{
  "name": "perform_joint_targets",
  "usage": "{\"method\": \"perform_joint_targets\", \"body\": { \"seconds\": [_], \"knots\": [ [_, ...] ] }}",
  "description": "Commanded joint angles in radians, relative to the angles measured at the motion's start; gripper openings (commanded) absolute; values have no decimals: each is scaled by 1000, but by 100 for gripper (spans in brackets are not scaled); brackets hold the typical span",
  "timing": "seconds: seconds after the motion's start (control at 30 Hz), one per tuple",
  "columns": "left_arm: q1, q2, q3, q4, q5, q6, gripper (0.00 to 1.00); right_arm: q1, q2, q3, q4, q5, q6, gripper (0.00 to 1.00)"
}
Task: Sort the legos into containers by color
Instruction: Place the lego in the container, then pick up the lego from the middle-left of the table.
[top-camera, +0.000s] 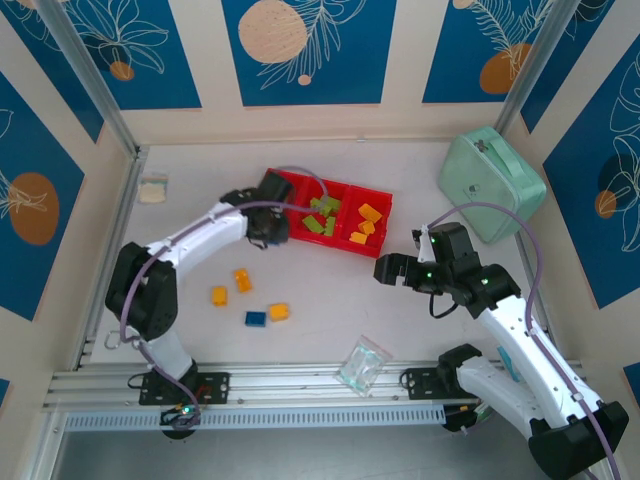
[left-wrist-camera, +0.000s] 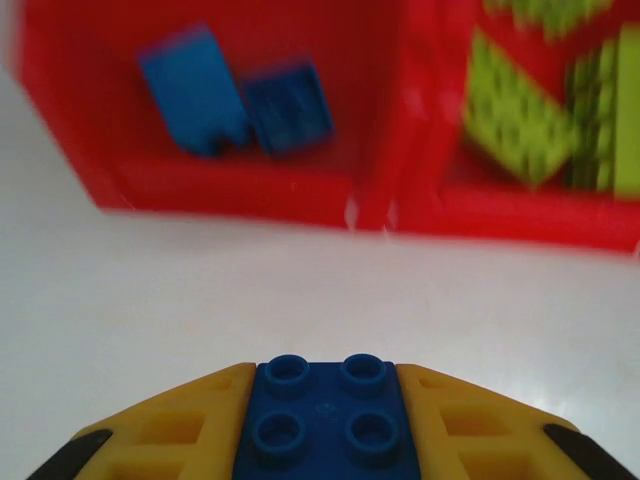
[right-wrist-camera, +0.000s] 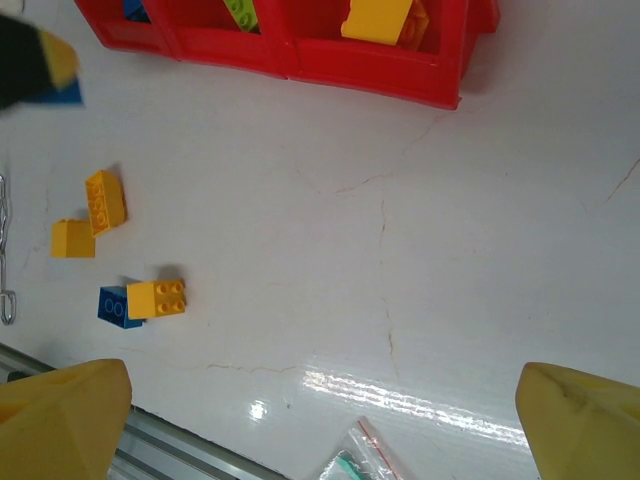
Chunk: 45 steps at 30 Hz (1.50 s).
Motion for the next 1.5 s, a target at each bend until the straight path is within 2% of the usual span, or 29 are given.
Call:
{"method": "perform_joint_targets", "body": {
  "seconds": [0.0, 0.2, 0.37, 0.43, 0.5, 0.57, 0.83, 0.93, 1.13, 1.3, 1.47],
  "knots": [
    [80, 64, 130, 23, 66, 29, 14, -3, -4, 25, -8, -1, -20, 99],
    [110, 333, 462, -46, 69, 78, 24, -6, -5, 5, -3, 2, -36, 99],
    [124, 545, 745, -162, 85, 89, 26, -17, 2, -5, 3, 1, -47, 99],
    [126, 588, 801, -179, 91, 86, 30, -18, 0, -9, 3, 0, -51, 99],
    [126, 603, 825, -183, 104, 86, 42, -23, -2, -9, -2, 0, -59, 99],
    [126, 578, 809, -166, 106, 82, 47, -24, -3, -7, -9, 1, -64, 99],
    [126, 303, 588, -94, 103, 87, 68, -29, -50, 0, -34, 15, -55, 99],
    [124, 161, 450, -93, 91, 84, 71, -31, -58, 8, -39, 10, -42, 99],
    [121, -154, 69, -60, 61, 30, 75, -31, -56, 9, -35, -23, -30, 99],
    [106, -389, -293, 12, 72, -125, 78, -31, -46, -19, -11, -51, -10, 99],
    [85, -528, -504, -22, 37, -224, 80, -27, -12, -52, 43, -106, 31, 99]
  ]
}}
